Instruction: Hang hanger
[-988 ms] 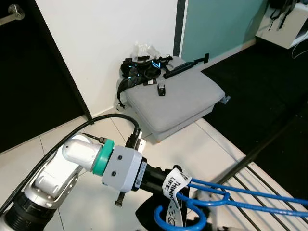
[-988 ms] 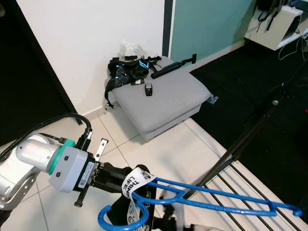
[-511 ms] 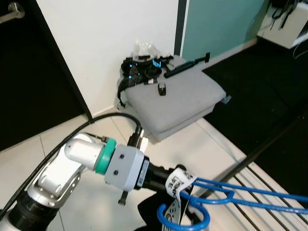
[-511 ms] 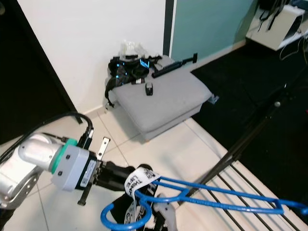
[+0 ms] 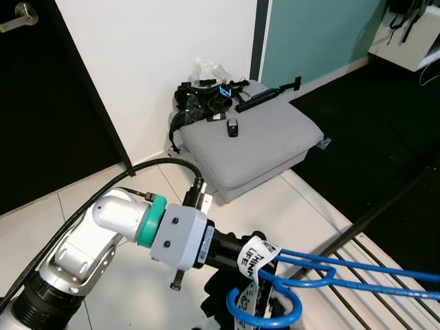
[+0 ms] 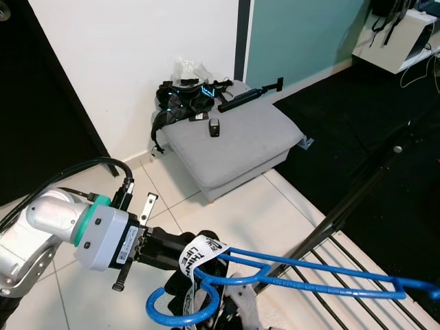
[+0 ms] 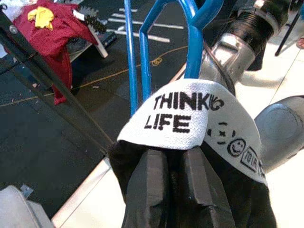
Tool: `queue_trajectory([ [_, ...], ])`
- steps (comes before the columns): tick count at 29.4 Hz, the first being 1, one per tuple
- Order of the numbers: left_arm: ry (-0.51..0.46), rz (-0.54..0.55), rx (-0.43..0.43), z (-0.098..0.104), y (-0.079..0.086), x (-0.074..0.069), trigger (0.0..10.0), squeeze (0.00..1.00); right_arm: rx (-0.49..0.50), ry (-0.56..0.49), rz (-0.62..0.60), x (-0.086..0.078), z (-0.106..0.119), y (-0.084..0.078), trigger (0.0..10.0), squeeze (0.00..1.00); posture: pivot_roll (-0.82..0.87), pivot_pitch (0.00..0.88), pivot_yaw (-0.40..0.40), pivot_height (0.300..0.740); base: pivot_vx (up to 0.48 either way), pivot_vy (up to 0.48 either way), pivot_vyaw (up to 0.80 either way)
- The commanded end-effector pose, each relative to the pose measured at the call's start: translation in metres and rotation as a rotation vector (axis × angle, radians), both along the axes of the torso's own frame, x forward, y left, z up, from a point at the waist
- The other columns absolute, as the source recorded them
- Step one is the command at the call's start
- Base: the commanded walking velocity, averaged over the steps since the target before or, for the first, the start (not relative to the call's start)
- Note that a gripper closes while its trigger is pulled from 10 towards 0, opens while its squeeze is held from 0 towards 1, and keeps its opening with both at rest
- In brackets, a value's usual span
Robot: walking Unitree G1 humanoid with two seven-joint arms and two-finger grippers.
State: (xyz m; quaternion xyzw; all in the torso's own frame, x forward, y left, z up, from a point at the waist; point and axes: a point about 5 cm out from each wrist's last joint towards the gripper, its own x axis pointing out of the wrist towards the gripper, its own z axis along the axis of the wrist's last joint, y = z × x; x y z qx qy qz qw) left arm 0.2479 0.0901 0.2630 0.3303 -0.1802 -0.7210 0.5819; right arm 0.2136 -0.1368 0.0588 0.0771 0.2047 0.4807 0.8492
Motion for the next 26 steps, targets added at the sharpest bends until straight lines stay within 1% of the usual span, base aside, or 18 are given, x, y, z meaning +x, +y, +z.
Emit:
queue_trajectory([
  [1, 0.0, 0.002, 0.011, -0.004, 0.001, 0.0, 10.0, 0.0, 0.051, -0.023, -0.021, -0.003, 0.011, -0.004, 10.0, 1.0, -0.23, 0.224, 0.141, 0.74, 0.0, 0.0, 0.0],
  [3, 0.0, 0.002, 0.011, -0.004, 0.001, 0.0, 10.0, 0.0, 0.051, -0.023, -0.021, -0.003, 0.011, -0.004, 10.0, 1.0, -0.23, 0.224, 0.141, 0.74, 0.0, 0.0, 0.0],
  [5, -0.003, 0.002, 0.013, -0.005, 0.0, 0.0, 10.0, 0.0, 0.083, -0.057, -0.031, -0.011, 0.028, -0.013, 10.0, 1.0, -0.24, 0.228, 0.14, 0.74, 0.0, 0.0, 0.0],
  [6, -0.003, 0.002, 0.013, -0.005, 0.0, 0.0, 10.0, 0.0, 0.083, -0.057, -0.031, -0.011, 0.028, -0.013, 10.0, 1.0, -0.24, 0.228, 0.14, 0.74, 0.0, 0.0, 0.0],
  [7, -0.003, 0.0, 0.013, -0.005, 0.0, 0.0, 10.0, 0.0, 0.093, -0.056, -0.026, -0.018, 0.031, -0.016, 10.0, 1.0, -0.24, 0.229, 0.142, 0.74, 0.0, 0.0, 0.0],
  [8, -0.003, 0.0, 0.013, -0.005, 0.0, 0.0, 10.0, 0.0, 0.093, -0.056, -0.026, -0.018, 0.031, -0.016, 10.0, 1.0, -0.24, 0.229, 0.142, 0.74, 0.0, 0.0, 0.0],
  [9, -0.003, -0.001, 0.012, -0.005, -0.001, 0.0, 10.0, 0.0, 0.099, -0.054, -0.022, -0.022, 0.033, -0.017, 10.0, 1.0, -0.24, 0.229, 0.142, 0.74, 0.0, 0.0, 0.0],
  [12, -0.003, -0.001, 0.012, -0.005, -0.001, 0.0, 10.0, 0.0, 0.099, -0.054, -0.022, -0.022, 0.033, -0.017, 10.0, 1.0, -0.24, 0.229, 0.142, 0.74, 0.0, 0.0, 0.0],
  [13, -0.003, -0.005, 0.011, -0.005, -0.002, 0.0, 10.0, 0.0, 0.093, -0.047, -0.031, -0.023, 0.03, -0.017, 10.0, 0.0, -0.25, 0.231, 0.145, 0.74, 0.0, 0.0, 0.0],
  [17, -0.002, -0.008, 0.011, -0.005, -0.002, 0.0, 10.0, 0.0, 0.087, -0.043, -0.04, -0.023, 0.027, -0.017, 10.0, 0.0, -0.25, 0.231, 0.145, 0.74, 0.0, 0.0, 0.0],
  [18, -0.004, -0.009, 0.01, -0.004, -0.003, 0.001, 10.0, 0.0, 0.101, -0.039, -0.042, -0.021, 0.027, -0.014, 10.0, 0.0, -0.24, 0.232, 0.152, 0.74, 0.0, 0.0, 0.0],
  [19, -0.004, -0.009, 0.01, -0.004, -0.003, 0.001, 10.0, 0.0, 0.101, -0.039, -0.042, -0.021, 0.027, -0.014, 10.0, 0.0, -0.24, 0.232, 0.152, 0.74, 0.0, 0.0, 0.0],
  [21, -0.007, -0.007, 0.012, -0.004, -0.002, 0.001, 10.0, 0.0, 0.088, -0.029, -0.032, -0.023, 0.026, -0.014, 10.0, 0.0, -0.24, 0.233, 0.151, 0.74, 0.0, 0.0, 0.0],
  [22, -0.009, 0.0, 0.013, -0.003, -0.001, 0.001, 10.0, 0.0, 0.015, -0.002, -0.035, -0.027, 0.017, -0.02, 10.0, 0.0, -0.23, 0.232, 0.144, 0.74, 0.0, 0.0, 0.0],
  [23, -0.01, 0.006, 0.014, -0.003, -0.001, 0.001, 10.0, 0.0, -0.086, 0.037, -0.051, -0.033, 0.002, -0.034, 10.0, 0.0, -0.22, 0.234, 0.139, 0.74, 0.0, 0.0, 0.0],
  [25, -0.01, 0.006, 0.014, -0.003, -0.001, 0.001, 10.0, 0.0, -0.086, 0.037, -0.051, -0.033, 0.002, -0.034, 10.0, 0.0, -0.22, 0.234, 0.139, 0.74, 0.0, 0.0, 0.0],
  [26, -0.011, 0.01, 0.015, -0.003, 0.0, 0.001, 10.0, 0.0, -0.166, 0.063, -0.062, -0.04, -0.009, -0.046, 10.0, 0.0, -0.22, 0.234, 0.139, 0.74, 0.0, 0.0, 0.0],
])
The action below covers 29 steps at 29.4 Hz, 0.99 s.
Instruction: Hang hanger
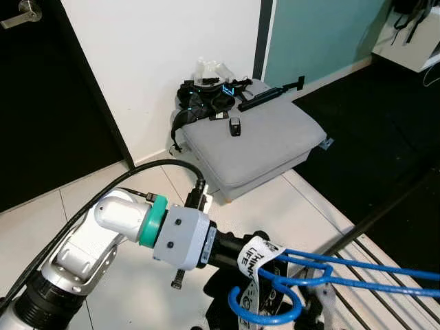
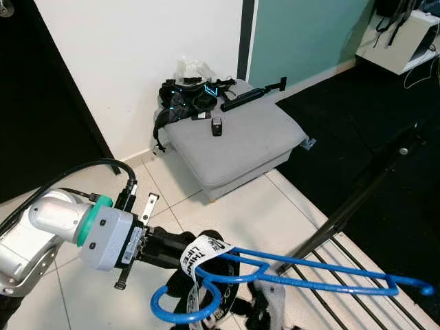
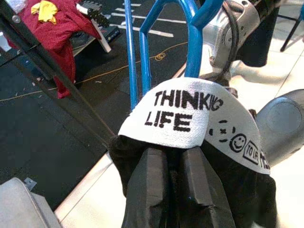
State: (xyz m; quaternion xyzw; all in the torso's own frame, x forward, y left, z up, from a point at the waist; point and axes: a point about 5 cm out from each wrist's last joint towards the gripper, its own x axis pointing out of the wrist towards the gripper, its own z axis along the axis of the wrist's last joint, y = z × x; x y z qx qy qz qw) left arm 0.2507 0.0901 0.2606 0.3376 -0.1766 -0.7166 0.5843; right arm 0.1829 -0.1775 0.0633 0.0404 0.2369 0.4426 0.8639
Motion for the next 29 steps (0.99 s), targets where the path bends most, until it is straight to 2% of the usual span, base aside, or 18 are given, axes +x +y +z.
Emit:
queue_trajectory([
  [1, -0.001, -0.002, 0.004, -0.001, 0.0, -0.003, 10.0, 0.0, -0.085, 0.067, -0.033, -0.015, -0.019, -0.016, 10.0, 0.0, -0.22, 0.236, 0.137, 0.74, 0.0, 0.0, 0.0],
  [5, 0.001, -0.002, 0.001, -0.001, 0.0, -0.003, 10.0, 0.0, -0.067, 0.084, -0.068, -0.021, -0.016, -0.023, 10.0, 0.0, -0.23, 0.237, 0.137, 0.74, 0.0, 0.0, 0.0],
  [12, 0.0, -0.005, -0.004, -0.001, -0.001, -0.003, 10.0, 0.0, -0.045, 0.086, -0.072, -0.022, -0.014, -0.021, 10.0, 0.0, -0.23, 0.239, 0.14, 0.74, 0.0, 0.0, 0.0],
  [17, 0.001, -0.012, -0.012, 0.001, -0.002, -0.003, 10.0, 0.0, -0.037, 0.056, -0.108, -0.011, -0.018, -0.012, 10.0, 0.0, -0.23, 0.241, 0.144, 0.74, 0.0, 0.0, 0.0],
  [21, 0.001, -0.013, -0.014, 0.002, -0.003, -0.003, 10.0, 0.0, -0.046, 0.039, -0.13, -0.006, -0.02, -0.012, 10.0, 0.0, -0.23, 0.241, 0.144, 0.74, 0.0, 0.0, 0.0],
  [22, 0.001, -0.013, -0.019, 0.003, -0.003, -0.003, 10.0, 0.0, -0.064, 0.028, -0.171, 0.0, -0.024, -0.013, 10.0, 0.0, -0.23, 0.241, 0.144, 0.74, 0.0, 0.0, 0.0],
  [24, 0.001, -0.013, -0.019, 0.003, -0.003, -0.003, 10.0, 0.0, -0.064, 0.028, -0.171, 0.0, -0.024, -0.013, 10.0, 0.0, -0.23, 0.241, 0.144, 0.74, 0.0, 0.0, 0.0],
  [25, 0.001, -0.012, -0.023, 0.005, -0.003, -0.003, 10.0, 0.0, -0.1, 0.025, -0.234, 0.007, -0.032, -0.016, 10.0, 0.0, -0.22, 0.238, 0.141, 0.74, 0.0, 0.0, 0.0],
  [27, 0.001, -0.012, -0.023, 0.005, -0.003, -0.003, 10.0, 0.0, -0.1, 0.025, -0.234, 0.007, -0.032, -0.016, 10.0, 0.0, -0.22, 0.238, 0.141, 0.74, 0.0, 0.0, 0.0],
  [29, 0.001, -0.01, -0.03, 0.006, -0.003, -0.004, 10.0, 0.0, -0.114, 0.053, -0.3, 0.013, -0.045, -0.012, 10.0, 0.0, -0.21, 0.241, 0.144, 0.74, 0.0, 0.0, 0.0],
])
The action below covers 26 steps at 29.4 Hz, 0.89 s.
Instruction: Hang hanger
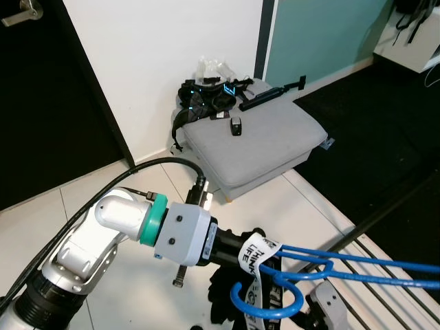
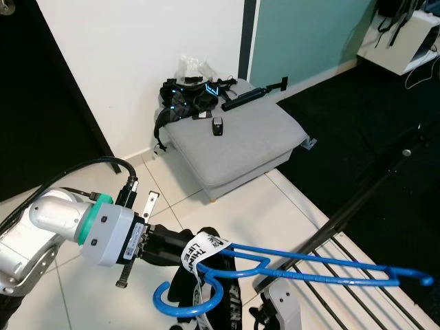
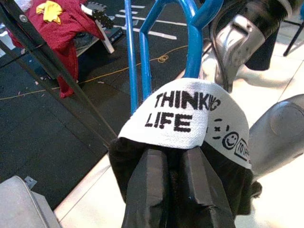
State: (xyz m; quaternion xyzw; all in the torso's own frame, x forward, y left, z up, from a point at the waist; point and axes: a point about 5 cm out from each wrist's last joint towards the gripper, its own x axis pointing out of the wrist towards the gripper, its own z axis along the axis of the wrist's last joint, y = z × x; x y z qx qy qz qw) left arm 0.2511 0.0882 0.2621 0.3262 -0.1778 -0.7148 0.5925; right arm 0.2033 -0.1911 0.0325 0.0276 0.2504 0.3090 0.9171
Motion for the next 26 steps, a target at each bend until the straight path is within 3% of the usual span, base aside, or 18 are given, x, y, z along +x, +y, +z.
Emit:
queue_trajectory([
  [1, -0.015, -0.019, -0.011, 0.005, -0.001, -0.005, 10.0, 0.0, 0.024, 0.076, -0.028, -0.008, -0.018, 0.007, 10.0, 0.0, -0.22, 0.241, 0.146, 0.74, 0.0, 0.0, 0.0],
  [6, -0.016, -0.021, -0.019, 0.007, -0.003, -0.004, 10.0, 0.0, 0.061, 0.105, -0.032, -0.006, -0.026, 0.019, 10.0, 0.0, -0.21, 0.242, 0.148, 0.74, 0.0, 0.0, 0.0],
  [9, -0.017, -0.025, -0.037, 0.011, -0.005, -0.004, 10.0, 0.0, 0.096, 0.133, -0.137, 0.009, -0.039, 0.026, 10.0, 0.0, -0.21, 0.246, 0.155, 0.74, 0.0, 0.0, 0.0],
  [15, -0.021, -0.019, -0.047, 0.015, -0.005, -0.004, 10.0, 0.0, 0.15, 0.153, -0.224, 0.025, -0.044, 0.034, 10.0, 0.0, -0.2, 0.243, 0.158, 0.74, 0.0, 0.0, 0.0],
  [19, -0.029, -0.007, -0.05, 0.017, -0.003, -0.003, 10.0, 0.0, 0.123, 0.201, -0.241, 0.026, -0.054, 0.039, 10.0, 0.0, -0.2, 0.243, 0.158, 0.74, 0.0, 0.0, 0.0],
  [20, -0.031, -0.002, -0.05, 0.018, -0.003, -0.002, 10.0, 0.0, 0.109, 0.213, -0.249, 0.025, -0.057, 0.039, 2.8, 0.0, -0.2, 0.243, 0.158, 0.74, 0.0, 0.0, 0.0],
  [21, -0.033, 0.0, -0.05, 0.018, -0.002, -0.002, 10.0, 0.0, 0.1, 0.219, -0.256, 0.024, -0.058, 0.039, 1.6, 0.0, -0.2, 0.243, 0.158, 0.74, 0.0, 0.0, 0.0],
  [22, -0.033, 0.0, -0.05, 0.018, -0.002, -0.002, 10.0, 0.0, 0.1, 0.219, -0.256, 0.024, -0.058, 0.039, 1.6, 0.0, -0.2, 0.243, 0.158, 0.74, 0.0, 0.0, 0.0],
  [23, -0.035, 0.006, -0.049, 0.018, -0.002, -0.001, 10.0, 0.0, 0.097, 0.214, -0.272, 0.024, -0.061, 0.037, 0.0, 0.0, -0.19, 0.235, 0.155, 0.74, 0.0, 0.0, 0.0],
  [26, -0.036, 0.009, -0.047, 0.017, -0.002, 0.0, 10.0, 0.0, 0.09, 0.21, -0.301, 0.025, -0.062, 0.033, 0.0, 0.0, -0.19, 0.232, 0.155, 0.74, 0.0, 0.0, 0.0],
])
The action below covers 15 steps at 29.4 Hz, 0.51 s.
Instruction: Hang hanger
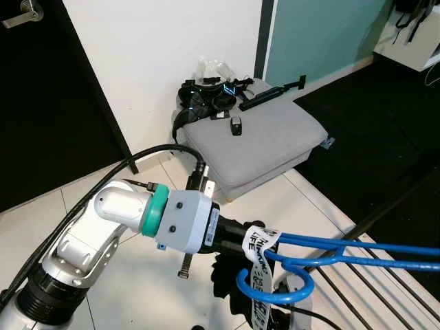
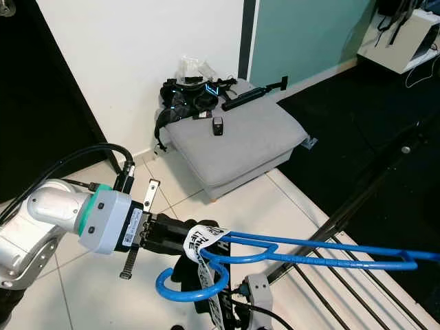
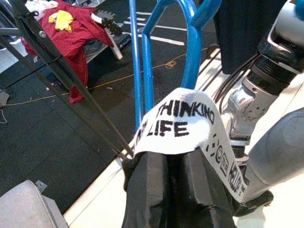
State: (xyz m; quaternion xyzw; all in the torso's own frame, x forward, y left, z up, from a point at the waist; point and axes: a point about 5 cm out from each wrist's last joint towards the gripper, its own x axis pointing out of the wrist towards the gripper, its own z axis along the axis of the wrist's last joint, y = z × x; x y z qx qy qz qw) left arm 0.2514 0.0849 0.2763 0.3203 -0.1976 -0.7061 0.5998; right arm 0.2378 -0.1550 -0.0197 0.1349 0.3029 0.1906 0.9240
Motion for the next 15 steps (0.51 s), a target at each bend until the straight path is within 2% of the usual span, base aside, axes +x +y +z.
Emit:
queue_trajectory([
  [1, -0.021, 0.008, -0.001, 0.002, 0.001, 0.0, 10.0, 0.0, -0.04, 0.032, -0.063, -0.008, -0.009, -0.009, 0.0, 0.0, -0.19, 0.232, 0.155, 0.74, 0.0, 0.0, 0.0],
  [4, -0.026, 0.022, 0.006, -0.002, 0.0, 0.003, 10.0, 0.0, -0.13, -0.027, -0.151, -0.004, -0.004, -0.027, 0.0, 0.0, -0.21, 0.231, 0.154, 0.74, 0.0, 0.0, 0.0],
  [5, -0.026, 0.022, 0.006, -0.002, 0.0, 0.003, 10.0, 0.0, -0.13, -0.027, -0.151, -0.004, -0.004, -0.027, 0.0, 0.0, -0.21, 0.231, 0.154, 0.74, 0.0, 0.0, 0.0],
  [7, -0.032, 0.04, 0.017, -0.006, -0.001, 0.005, 10.0, 0.0, -0.228, -0.077, -0.193, -0.003, 0.001, -0.04, 0.0, 0.0, -0.22, 0.23, 0.155, 0.74, 0.0, 0.0, 0.0],
  [8, -0.032, 0.04, 0.017, -0.006, -0.001, 0.005, 10.0, 0.0, -0.228, -0.077, -0.193, -0.003, 0.001, -0.04, 0.0, 0.0, -0.22, 0.23, 0.155, 0.74, 0.0, 0.0, 0.0],
  [10, -0.038, 0.066, 0.039, -0.013, 0.0, 0.008, 10.0, 0.0, -0.327, -0.131, -0.255, -0.003, 0.009, -0.057, 0.0, 0.0, -0.23, 0.228, 0.155, 0.74, 0.0, 0.0, 0.0],
  [11, -0.038, 0.066, 0.039, -0.013, 0.0, 0.008, 10.0, 0.0, -0.327, -0.131, -0.255, -0.003, 0.009, -0.057, 0.0, 0.0, -0.23, 0.228, 0.155, 0.74, 0.0, 0.0, 0.0],
  [13, -0.04, 0.093, 0.082, -0.021, 0.006, 0.011, 10.0, 0.0, -0.418, -0.182, -0.311, -0.004, 0.022, -0.077, 0.0, 0.0, -0.24, 0.227, 0.157, 0.74, 0.0, 0.0, 0.0],
  [14, -0.04, 0.093, 0.082, -0.021, 0.006, 0.011, 10.0, 0.0, -0.418, -0.182, -0.311, -0.004, 0.022, -0.077, 0.0, 0.0, -0.24, 0.227, 0.157, 0.74, 0.0, 0.0, 0.0],
  [15, -0.041, 0.101, 0.101, -0.024, 0.008, 0.012, 10.0, 0.0, -0.454, -0.203, -0.324, -0.005, 0.027, -0.084, 0.0, 0.0, -0.24, 0.227, 0.157, 0.74, 0.0, 0.0, 0.0],
])
